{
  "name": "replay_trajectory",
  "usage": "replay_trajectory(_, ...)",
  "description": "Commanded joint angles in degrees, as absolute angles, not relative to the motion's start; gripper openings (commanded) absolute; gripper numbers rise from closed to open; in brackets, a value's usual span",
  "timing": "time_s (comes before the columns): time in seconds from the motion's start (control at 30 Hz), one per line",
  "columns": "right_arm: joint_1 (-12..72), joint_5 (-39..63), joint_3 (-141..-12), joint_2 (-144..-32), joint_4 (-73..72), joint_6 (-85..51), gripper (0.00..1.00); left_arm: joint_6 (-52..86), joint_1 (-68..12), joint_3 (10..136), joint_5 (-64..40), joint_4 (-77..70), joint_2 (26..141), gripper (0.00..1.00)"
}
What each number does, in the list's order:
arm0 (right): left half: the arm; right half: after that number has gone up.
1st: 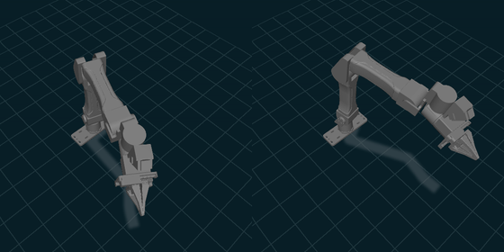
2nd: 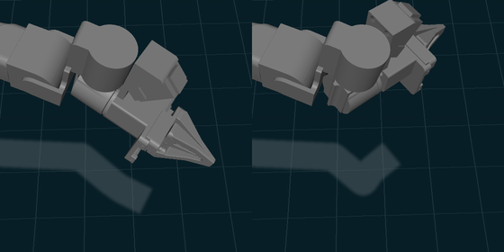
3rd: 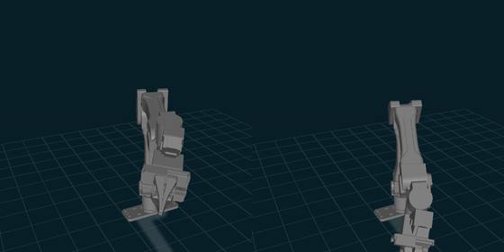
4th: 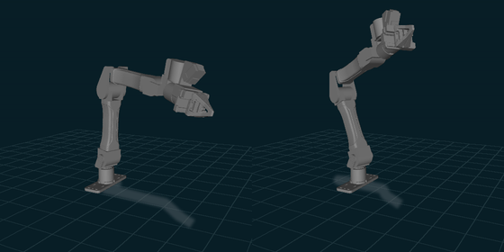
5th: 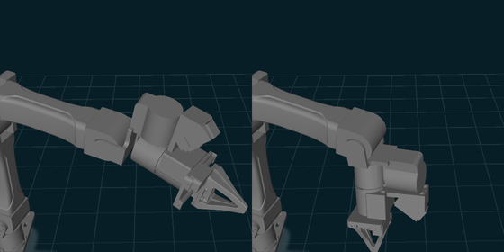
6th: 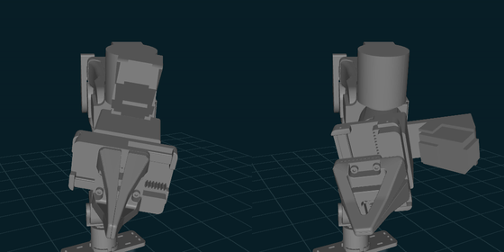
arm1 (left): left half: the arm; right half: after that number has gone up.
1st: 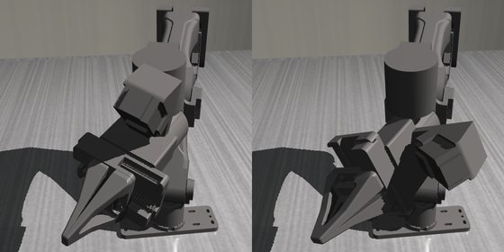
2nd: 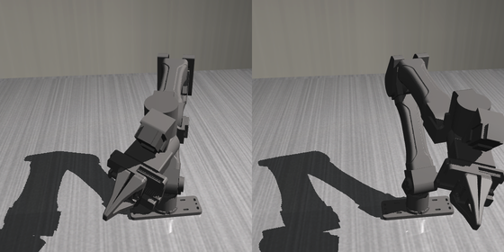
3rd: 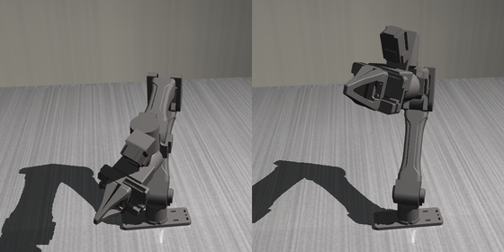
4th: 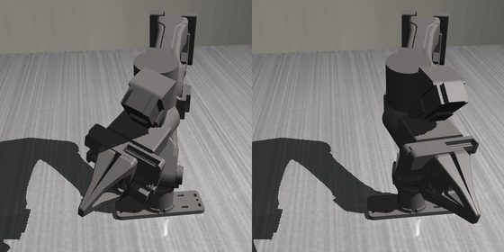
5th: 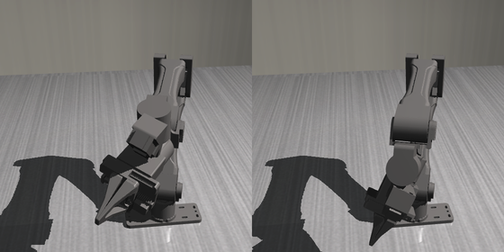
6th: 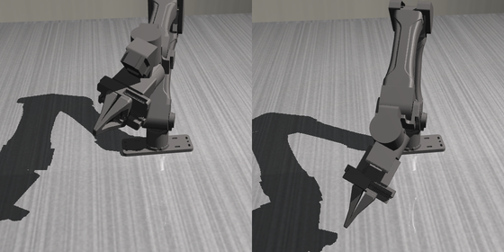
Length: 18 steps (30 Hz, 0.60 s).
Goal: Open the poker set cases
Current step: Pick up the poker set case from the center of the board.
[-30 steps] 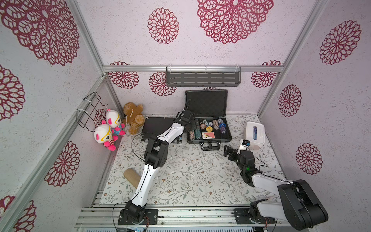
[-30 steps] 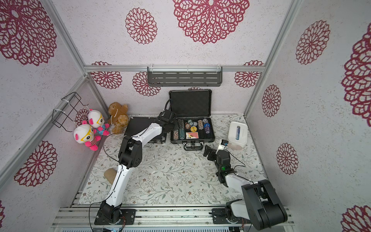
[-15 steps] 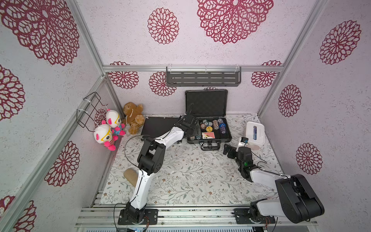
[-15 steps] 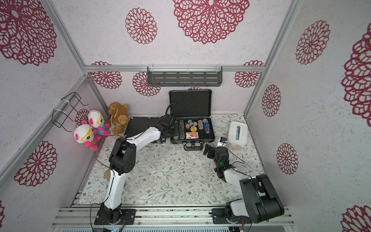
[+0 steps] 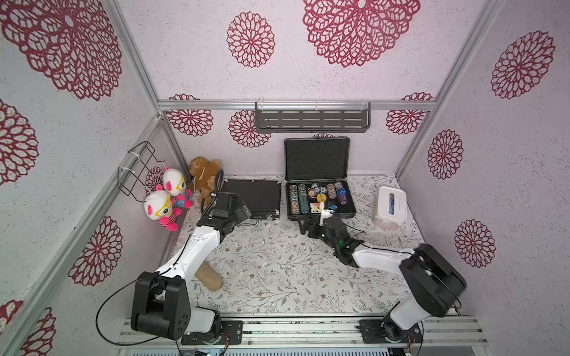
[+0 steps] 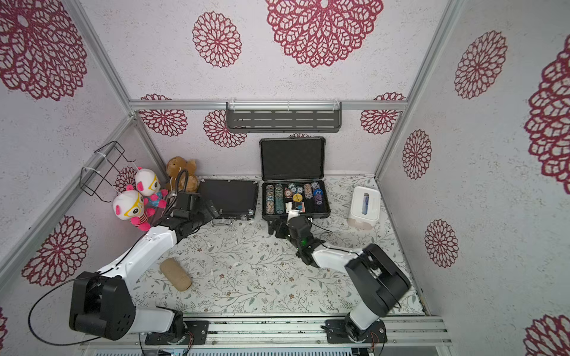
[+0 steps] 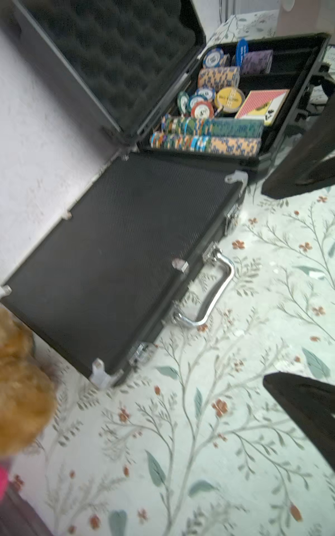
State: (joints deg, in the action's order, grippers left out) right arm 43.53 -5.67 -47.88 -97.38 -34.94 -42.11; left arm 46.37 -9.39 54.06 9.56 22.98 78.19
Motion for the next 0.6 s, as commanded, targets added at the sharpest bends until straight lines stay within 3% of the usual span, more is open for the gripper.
replay_trajectory(0.0, 47.8, -5.7, -57.4, -107.0, -37.7, -48.7, 0.88, 50.3, -5.3, 50.5, 8.5, 24.6, 73.6, 0.98)
replay_trajectory(0.23, 51.8, -7.4, -79.0, -126.8, -36.1, -56.7, 0.79, 55.2, 7.2, 43.6, 3.1, 24.6, 66.2, 0.97)
replay_trajectory(0.57, 53.5, -10.2, -96.6, -141.0, -29.1, -64.2, 0.74, 56.1, 14.8, 38.8, -2.4, 23.4, 62.0, 0.97)
